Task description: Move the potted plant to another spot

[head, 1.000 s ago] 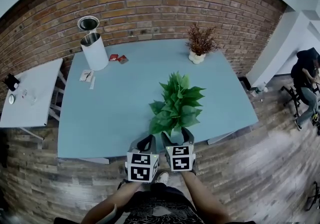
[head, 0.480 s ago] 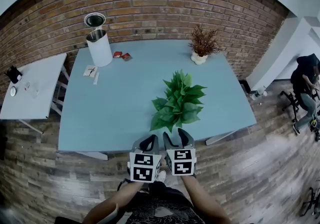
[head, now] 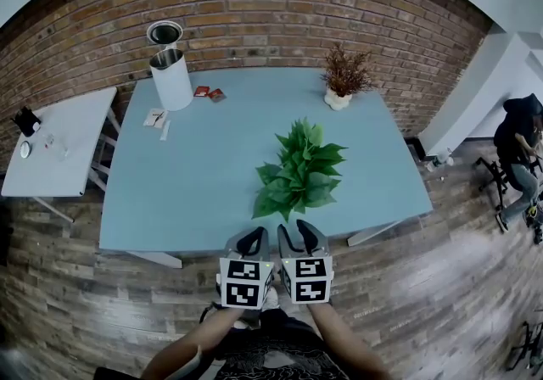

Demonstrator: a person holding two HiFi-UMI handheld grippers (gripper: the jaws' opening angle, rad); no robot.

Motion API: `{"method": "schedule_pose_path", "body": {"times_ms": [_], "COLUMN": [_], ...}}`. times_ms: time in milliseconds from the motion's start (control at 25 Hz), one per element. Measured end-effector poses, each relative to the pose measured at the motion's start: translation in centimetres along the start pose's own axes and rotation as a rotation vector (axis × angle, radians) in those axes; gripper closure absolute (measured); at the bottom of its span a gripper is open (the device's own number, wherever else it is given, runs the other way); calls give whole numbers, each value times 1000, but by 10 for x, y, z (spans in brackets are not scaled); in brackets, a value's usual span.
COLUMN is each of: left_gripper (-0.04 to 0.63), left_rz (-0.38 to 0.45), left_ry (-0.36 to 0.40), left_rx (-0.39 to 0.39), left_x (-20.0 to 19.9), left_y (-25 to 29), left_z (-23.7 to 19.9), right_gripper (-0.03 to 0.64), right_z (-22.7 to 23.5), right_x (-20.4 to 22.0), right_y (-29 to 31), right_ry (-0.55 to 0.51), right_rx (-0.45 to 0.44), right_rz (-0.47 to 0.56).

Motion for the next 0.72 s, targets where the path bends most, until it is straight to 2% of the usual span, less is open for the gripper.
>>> {"method": "schedule_pose_path", "body": {"times_ms": [200, 360, 720], "left_gripper": [594, 594, 594], "left_rz": [-1, 3, 4], "left_ry": [20, 25, 27], "left_rx": [-11, -10, 5], "left_x": [0, 1, 11], "left_y": [-4, -7, -14], "left_z": [3, 6, 10], "right_gripper": [522, 611, 611], "right_z": [-4, -8, -14], "right_x": [3, 4, 16], "right_y": [-9, -20, -29], "right_ry": [7, 20, 38], "right_rx": [-17, -30, -43], "right_rz": [2, 12, 4]}}
Point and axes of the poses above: the fingertips, and each gripper's own axes: y forward along the fingers, z to its right, x out of its underside, the point moved 7 cm from there along -y, backward along the fingers, and after that the axes turned 14 degrees about -z, right-handed, at the moved point
